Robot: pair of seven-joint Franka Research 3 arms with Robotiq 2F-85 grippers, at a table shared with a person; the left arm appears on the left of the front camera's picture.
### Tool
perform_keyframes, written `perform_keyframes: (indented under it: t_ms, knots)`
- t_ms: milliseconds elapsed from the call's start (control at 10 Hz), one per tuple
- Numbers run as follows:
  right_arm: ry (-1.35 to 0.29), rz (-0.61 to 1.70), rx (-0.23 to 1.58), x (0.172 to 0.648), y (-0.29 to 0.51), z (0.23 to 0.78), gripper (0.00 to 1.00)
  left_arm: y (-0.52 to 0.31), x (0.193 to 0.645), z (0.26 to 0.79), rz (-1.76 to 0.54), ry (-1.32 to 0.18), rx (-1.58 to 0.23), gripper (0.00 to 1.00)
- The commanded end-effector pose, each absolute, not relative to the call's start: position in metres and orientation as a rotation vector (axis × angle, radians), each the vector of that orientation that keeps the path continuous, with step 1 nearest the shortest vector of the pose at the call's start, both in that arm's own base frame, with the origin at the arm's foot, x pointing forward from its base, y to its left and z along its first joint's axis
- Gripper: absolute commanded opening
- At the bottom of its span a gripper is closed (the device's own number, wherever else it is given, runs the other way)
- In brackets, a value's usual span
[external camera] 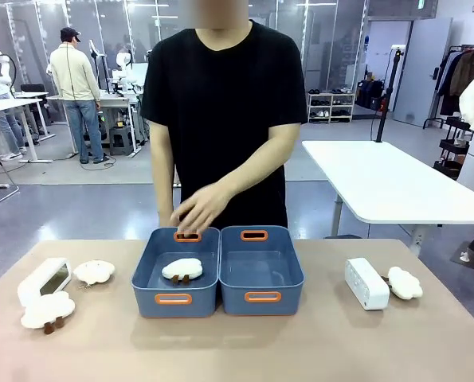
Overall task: Sort the digital clocks into the basket.
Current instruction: Pick up the Digital clock from the table and place it into the empty Plastic storage basket.
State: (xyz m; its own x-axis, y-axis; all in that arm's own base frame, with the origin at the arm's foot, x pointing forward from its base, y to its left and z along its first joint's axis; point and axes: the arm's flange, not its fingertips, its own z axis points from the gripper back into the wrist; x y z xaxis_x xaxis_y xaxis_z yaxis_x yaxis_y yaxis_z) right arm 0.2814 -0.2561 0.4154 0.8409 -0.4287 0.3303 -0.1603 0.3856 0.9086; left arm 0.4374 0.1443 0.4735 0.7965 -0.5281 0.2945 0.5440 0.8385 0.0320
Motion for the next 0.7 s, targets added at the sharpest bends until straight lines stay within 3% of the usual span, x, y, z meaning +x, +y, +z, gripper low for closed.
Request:
perform_keyframes:
  t_ms: [0, 100, 200, 600]
  knots:
    - [-0.572, -0.172, 1.180, 0.279, -0.258, 0.417, 1.00, 0.125, 0.436, 0.465, -0.548, -0.326, -0.096, 1.00]
    - [-0.572, -0.172, 1.180, 0.279, -0.258, 0.417, 1.00, 0.131, 0.428, 0.479, -0.418, -0.368, -0.259, 1.00]
    - [-0.572, -0.172, 1.180, 0.279, -0.258, 0.417, 1.00, 0.130, 0.439, 0.464, -0.593, -0.290, -0.054, 1.00]
    - [-0.572, -0.172, 1.180, 0.279, -0.258, 0.417, 1.00, 0.101, 0.434, 0.461, -0.620, -0.261, -0.086, 1.00]
